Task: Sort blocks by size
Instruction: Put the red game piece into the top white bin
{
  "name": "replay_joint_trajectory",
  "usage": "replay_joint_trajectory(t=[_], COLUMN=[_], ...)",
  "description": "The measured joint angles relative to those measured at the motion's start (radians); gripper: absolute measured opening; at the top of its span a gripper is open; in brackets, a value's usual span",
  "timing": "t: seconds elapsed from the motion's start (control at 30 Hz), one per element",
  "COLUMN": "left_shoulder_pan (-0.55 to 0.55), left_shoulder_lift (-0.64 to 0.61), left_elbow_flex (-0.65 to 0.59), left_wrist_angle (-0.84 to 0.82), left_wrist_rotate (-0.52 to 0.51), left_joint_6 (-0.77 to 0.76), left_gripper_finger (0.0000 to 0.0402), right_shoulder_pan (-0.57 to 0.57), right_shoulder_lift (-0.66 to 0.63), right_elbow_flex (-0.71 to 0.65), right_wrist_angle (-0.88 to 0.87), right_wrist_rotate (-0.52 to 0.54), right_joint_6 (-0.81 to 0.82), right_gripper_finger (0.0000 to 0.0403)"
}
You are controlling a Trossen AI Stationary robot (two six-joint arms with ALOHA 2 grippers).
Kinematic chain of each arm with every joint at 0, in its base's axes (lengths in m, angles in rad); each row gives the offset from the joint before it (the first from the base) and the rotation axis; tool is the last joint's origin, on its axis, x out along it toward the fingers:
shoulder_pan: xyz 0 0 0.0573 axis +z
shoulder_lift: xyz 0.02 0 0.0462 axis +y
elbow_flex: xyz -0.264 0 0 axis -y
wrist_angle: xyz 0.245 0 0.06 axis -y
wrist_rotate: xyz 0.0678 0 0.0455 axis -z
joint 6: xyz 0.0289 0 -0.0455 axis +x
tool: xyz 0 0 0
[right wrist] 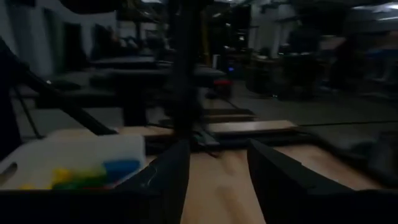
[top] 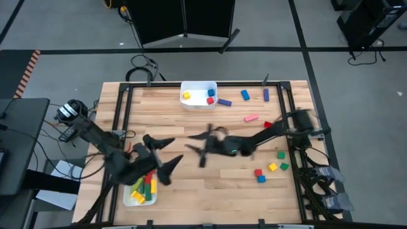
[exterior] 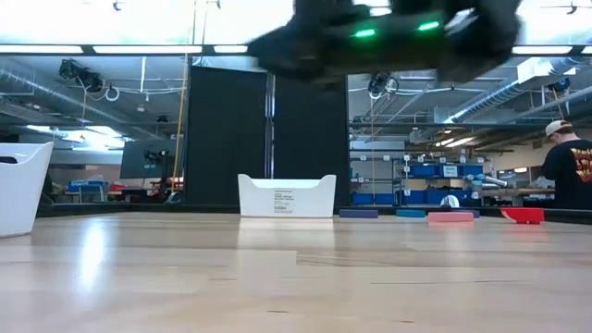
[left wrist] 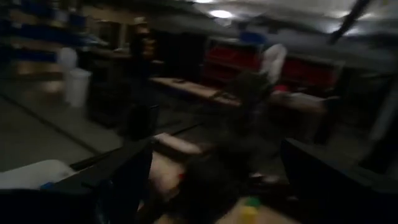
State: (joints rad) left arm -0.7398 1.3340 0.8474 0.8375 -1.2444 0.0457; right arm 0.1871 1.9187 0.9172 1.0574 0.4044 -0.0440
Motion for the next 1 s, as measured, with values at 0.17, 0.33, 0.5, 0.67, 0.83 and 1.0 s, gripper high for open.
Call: replay_joint_trajectory(t=[0.17, 0.33, 0.5, 0.67, 0.83, 1.0], left_shoulder_pan=[0.091, 0.196, 0.276, 0.301, 0.264, 0.24], left_shoulder_lift=[0.0, 0.0, 0.008, 0.015, 0.009, 0.007], left_elbow_flex=[0.0, 0.0, 0.0, 0.0, 0.0, 0.0], left_wrist_angle=[-0.184, -0.393, -0.522, -0.577, -0.552, -0.541], left_wrist_rotate=[0.073, 0.244, 0.32, 0.352, 0.312, 0.291], left_joint_6=[-0.178, -0.388, -0.499, -0.52, -0.471, -0.466], left_gripper_finger=[0.0362, 0.0362, 0.0362, 0.0362, 0.0362, 0.0362], right_shoulder_pan=[0.0, 0.001, -0.022, -0.083, -0.145, -0.246], right_shoulder_lift=[-0.34, -0.675, -0.9, -0.982, -0.97, -0.914], right_elbow_flex=[-0.313, -0.495, -0.473, -0.365, -0.305, -0.302], right_wrist_angle=[-0.038, -0.335, -0.983, -1.577, -1.863, -1.911], right_wrist_rotate=[0.128, 0.249, 0.283, 0.191, 0.072, -0.034], right_joint_6=[-0.002, 0.1, 0.348, 0.575, 0.616, 0.603], right_gripper_finger=[0.017, 0.017, 0.017, 0.0178, 0.0207, 0.0249])
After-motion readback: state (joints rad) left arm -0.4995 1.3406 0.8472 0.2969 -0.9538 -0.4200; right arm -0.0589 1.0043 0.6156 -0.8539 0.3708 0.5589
